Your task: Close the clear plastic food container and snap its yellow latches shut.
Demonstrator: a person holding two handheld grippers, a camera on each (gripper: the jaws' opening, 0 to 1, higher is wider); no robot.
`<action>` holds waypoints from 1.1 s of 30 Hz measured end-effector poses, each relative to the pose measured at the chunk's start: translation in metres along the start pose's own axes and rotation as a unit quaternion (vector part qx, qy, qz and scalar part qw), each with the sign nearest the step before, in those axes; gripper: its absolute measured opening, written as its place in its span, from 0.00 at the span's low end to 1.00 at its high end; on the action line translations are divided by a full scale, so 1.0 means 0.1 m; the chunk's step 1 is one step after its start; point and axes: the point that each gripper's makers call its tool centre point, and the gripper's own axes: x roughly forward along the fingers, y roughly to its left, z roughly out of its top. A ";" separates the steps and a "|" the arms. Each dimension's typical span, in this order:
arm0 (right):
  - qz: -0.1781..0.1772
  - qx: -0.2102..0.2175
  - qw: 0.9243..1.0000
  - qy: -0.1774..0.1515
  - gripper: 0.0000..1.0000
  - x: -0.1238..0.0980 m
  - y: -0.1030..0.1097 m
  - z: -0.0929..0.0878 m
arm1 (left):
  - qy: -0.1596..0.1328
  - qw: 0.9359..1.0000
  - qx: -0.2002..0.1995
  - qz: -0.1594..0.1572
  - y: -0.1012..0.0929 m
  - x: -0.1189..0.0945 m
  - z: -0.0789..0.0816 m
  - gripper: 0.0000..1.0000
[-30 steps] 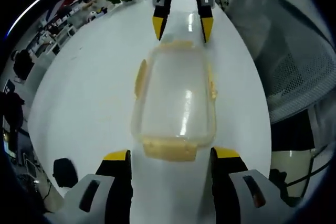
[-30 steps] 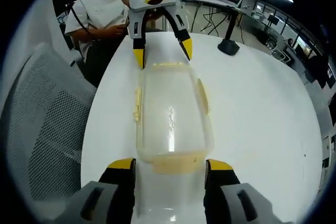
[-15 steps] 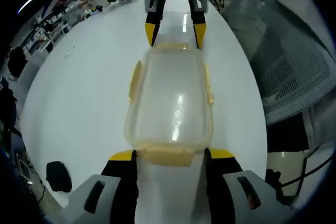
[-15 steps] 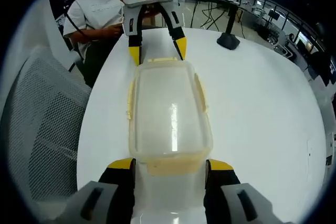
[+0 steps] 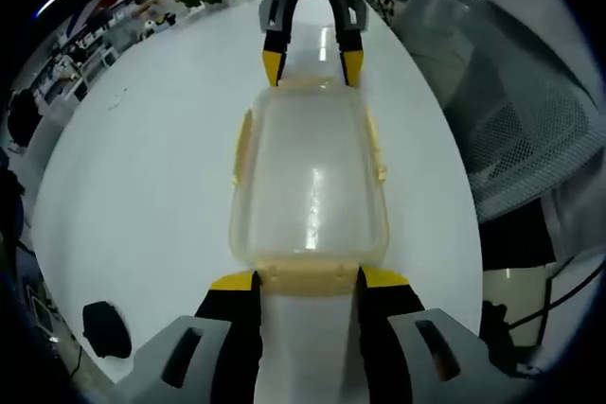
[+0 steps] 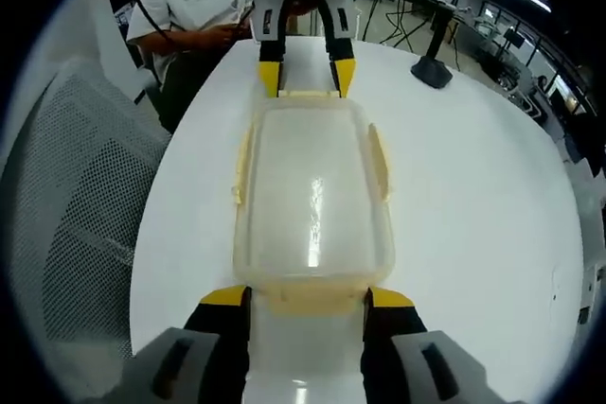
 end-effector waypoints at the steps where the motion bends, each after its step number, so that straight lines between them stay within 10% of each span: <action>1: 0.000 0.000 1.000 0.001 0.44 0.00 0.00 0.00 | -0.001 1.000 0.002 -0.001 0.00 0.00 -0.01 0.38; 33: -0.002 -0.004 1.000 0.017 0.34 -0.05 0.05 0.00 | 0.028 0.999 -0.023 0.015 -0.06 -0.01 0.03 0.35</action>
